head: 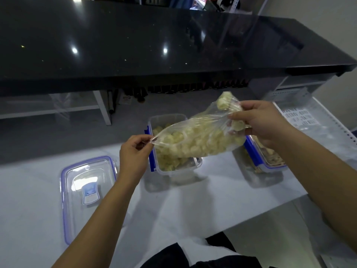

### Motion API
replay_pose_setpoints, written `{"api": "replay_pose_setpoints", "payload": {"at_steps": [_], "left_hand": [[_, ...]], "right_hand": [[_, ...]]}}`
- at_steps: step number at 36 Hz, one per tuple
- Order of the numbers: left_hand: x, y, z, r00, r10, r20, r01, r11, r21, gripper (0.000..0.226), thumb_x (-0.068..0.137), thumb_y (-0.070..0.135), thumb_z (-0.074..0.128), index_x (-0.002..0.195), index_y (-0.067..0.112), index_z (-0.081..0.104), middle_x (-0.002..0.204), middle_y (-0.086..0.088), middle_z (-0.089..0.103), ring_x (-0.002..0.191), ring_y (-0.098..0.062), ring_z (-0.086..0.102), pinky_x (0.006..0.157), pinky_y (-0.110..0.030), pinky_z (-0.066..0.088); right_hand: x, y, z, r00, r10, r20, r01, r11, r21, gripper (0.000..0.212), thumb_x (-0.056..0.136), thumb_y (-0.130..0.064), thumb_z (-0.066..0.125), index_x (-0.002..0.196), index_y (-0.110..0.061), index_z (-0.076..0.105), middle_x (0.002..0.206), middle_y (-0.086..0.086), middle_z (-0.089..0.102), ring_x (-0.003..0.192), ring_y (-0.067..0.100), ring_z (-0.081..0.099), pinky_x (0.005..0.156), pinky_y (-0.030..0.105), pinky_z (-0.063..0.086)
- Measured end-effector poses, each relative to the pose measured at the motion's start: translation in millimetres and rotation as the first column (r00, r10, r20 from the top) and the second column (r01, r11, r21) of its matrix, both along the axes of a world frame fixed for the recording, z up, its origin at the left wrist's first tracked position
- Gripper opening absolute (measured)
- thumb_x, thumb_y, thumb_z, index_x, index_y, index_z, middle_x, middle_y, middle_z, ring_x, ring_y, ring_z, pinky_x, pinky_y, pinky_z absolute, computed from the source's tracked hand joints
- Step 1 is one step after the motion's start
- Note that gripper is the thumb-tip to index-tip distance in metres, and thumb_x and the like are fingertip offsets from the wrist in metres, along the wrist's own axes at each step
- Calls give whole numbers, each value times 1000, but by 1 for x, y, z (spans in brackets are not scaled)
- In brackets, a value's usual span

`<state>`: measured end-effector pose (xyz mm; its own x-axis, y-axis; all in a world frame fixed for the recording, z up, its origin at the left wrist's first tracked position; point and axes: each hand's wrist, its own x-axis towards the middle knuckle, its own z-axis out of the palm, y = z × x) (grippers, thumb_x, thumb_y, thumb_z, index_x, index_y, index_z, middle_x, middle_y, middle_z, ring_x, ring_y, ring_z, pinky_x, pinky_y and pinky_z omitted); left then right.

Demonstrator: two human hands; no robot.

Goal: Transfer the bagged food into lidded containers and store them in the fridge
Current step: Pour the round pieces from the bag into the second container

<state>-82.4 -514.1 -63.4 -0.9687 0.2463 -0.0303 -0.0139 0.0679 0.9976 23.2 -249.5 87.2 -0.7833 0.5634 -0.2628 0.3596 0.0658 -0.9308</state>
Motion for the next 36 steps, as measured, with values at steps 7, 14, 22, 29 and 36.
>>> {"api": "replay_pose_setpoints", "payload": {"at_steps": [7,14,22,29,36], "left_hand": [[7,-1,-5,999,6,36,-5,1000,-5,13,91,17,72,98,28,74,100,8,71,84,5,67,66,-7,51],[6,-1,-6,999,3,42,-2,1000,-27,16,92,18,71,96,33,73,102,9,71,87,4,67,65,-9,54],[6,1,-5,999,-16,48,18,999,-32,17,92,14,71,93,31,74,101,8,71,86,2,68,68,-9,54],[10,-2,-8,995,-49,89,50,999,-12,18,92,14,71,94,31,75,89,12,74,83,-1,69,68,-13,55],[8,-5,0,996,-58,65,64,994,-91,28,92,14,69,112,33,68,107,8,68,96,-5,65,84,-30,58]], "right_hand": [[-6,-4,-2,1000,18,8,-18,1000,-11,15,83,4,72,92,-7,74,87,10,73,76,22,74,57,35,60],[-9,-3,1,998,54,-29,-55,998,-32,16,82,4,73,92,-8,75,84,10,74,76,23,75,57,35,60],[-9,-1,0,991,129,35,-130,991,33,18,80,0,75,97,-4,75,85,14,74,79,27,72,60,40,62],[-12,-7,0,986,142,91,-156,973,169,22,83,-1,75,104,-7,73,95,21,71,80,28,70,70,43,60],[-10,-24,-4,968,249,40,-252,943,216,25,83,-1,76,106,-10,76,81,8,75,71,13,72,56,26,57]]}}
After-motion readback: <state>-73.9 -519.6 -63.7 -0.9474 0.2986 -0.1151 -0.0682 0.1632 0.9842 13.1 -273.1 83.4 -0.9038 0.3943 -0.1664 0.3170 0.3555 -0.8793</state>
